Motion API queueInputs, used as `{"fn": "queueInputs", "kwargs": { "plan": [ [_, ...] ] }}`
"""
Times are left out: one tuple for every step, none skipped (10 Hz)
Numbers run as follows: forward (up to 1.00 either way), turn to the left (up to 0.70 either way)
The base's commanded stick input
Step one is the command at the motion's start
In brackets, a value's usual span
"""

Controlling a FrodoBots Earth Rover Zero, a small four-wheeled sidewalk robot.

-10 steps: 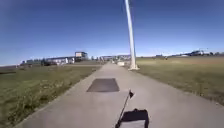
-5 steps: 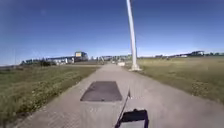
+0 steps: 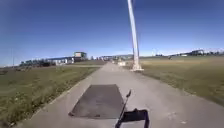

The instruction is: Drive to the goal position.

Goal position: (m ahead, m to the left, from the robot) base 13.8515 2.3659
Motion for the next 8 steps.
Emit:
{"fn": "queueInputs", "kwargs": {
  "plan": [
    [1.00,0.00],
    [1.00,0.00],
    [1.00,0.00],
    [1.00,0.00],
    [1.00,0.00],
    [1.00,0.00],
    [1.00,0.00],
    [1.00,0.00]
  ]
}}
